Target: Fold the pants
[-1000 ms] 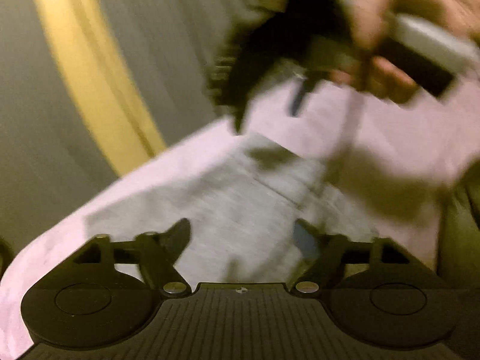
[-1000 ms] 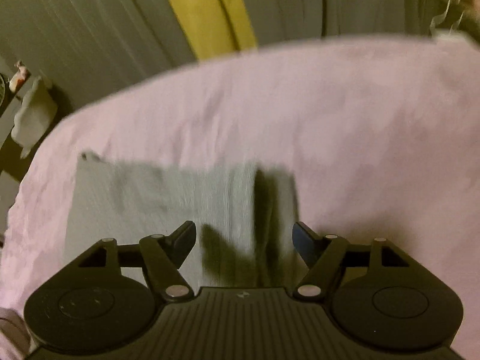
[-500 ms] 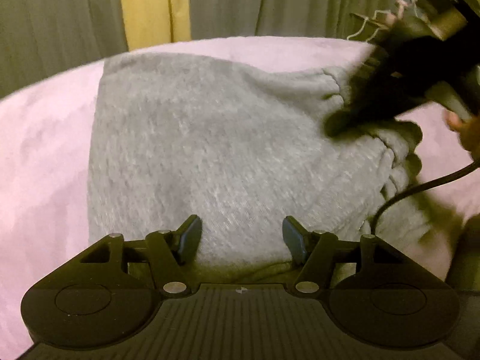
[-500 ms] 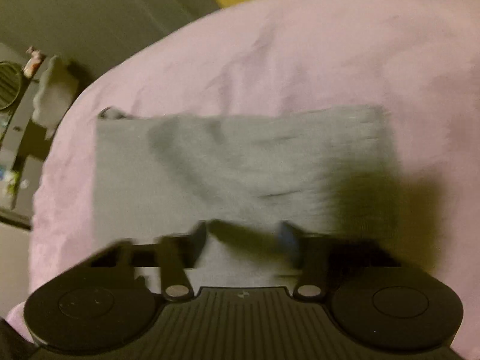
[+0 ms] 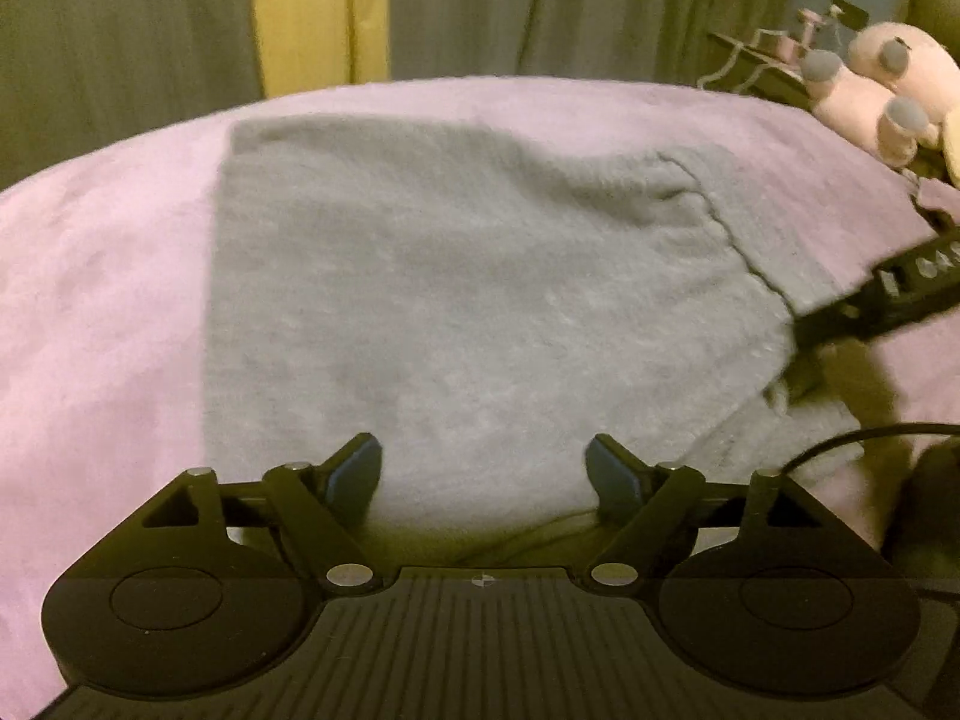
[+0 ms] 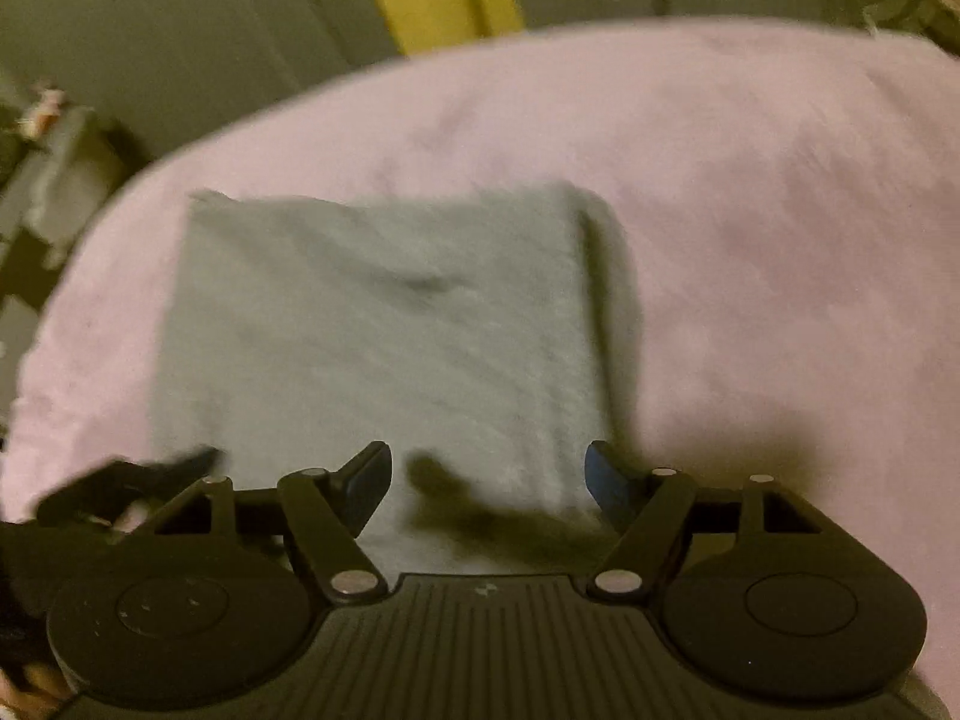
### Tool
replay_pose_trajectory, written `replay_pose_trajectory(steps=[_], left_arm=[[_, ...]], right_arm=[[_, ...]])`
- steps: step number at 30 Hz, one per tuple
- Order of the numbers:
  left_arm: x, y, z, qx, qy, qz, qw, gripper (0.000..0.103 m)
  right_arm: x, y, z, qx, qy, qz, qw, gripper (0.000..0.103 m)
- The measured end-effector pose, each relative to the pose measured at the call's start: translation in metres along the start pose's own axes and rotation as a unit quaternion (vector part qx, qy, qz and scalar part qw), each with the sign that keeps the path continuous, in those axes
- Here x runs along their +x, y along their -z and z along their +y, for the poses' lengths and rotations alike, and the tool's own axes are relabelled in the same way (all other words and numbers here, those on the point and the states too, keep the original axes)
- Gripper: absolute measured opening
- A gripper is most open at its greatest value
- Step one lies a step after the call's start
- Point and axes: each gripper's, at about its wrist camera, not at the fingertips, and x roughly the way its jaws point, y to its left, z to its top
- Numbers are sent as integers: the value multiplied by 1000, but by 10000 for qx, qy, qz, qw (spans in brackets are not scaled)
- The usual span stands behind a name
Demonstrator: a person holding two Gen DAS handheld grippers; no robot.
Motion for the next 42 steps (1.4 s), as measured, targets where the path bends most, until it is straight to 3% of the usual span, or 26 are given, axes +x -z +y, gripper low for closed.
replay_pose_trajectory(steps=[1,2,6,7,10,14,18,22,26,31,32,33,34,35,36,39,42], left_arm=[[-6,-1,4,-16,-71,-22,10000,86],[-10,-3,11,-5,-167,-85,9998,89],[-18,-17,43,-28,-594,-300,9978,90],[-15,-22,52,-88,-621,-291,9976,90],[-4,-39,84,-516,-350,-271,9977,90],[23,-56,115,-1069,404,-33,9934,89],[58,-65,120,-1127,844,318,9895,89],[89,-63,130,-1464,1366,559,9782,97],[97,-65,127,-970,1509,589,9820,99],[96,-65,118,-962,1337,523,9850,99],[95,-65,113,-888,1271,503,9866,91],[93,-66,110,-847,1323,471,9865,76],[90,-67,109,-873,1389,465,9853,74],[88,-68,109,-970,1351,465,9850,66],[86,-69,108,-1051,1301,476,9848,57],[72,-75,106,-1172,1172,411,9853,41],[56,-84,100,-1045,1096,307,9880,38]], right_arm=[[4,-1,-9,89,323,165,9993,85],[5,-1,-21,224,301,239,9990,89],[-8,-10,-48,676,-459,107,9966,91],[-5,-12,-45,631,-601,84,9962,98],[7,-25,-42,432,-950,82,9945,101],[45,-43,-55,697,-1180,475,9894,101],[73,-54,-76,1116,-1583,876,9771,101],[91,-58,-85,1270,-1858,1095,9682,101],[94,-62,-82,1043,-1992,1093,9683,102],[100,-63,-74,917,-2184,1162,9646,101],[102,-63,-72,845,-2156,1176,9657,101],[103,-64,-71,780,-2156,1166,9664,101],[103,-64,-67,715,-2117,1115,9683,93],[101,-63,-62,618,-1990,1057,9723,76],[97,-62,-57,480,-1848,985,9767,68],[86,-59,-47,362,-1680,820,9817,56],[74,-62,-33,258,-1466,632,9868,52]])
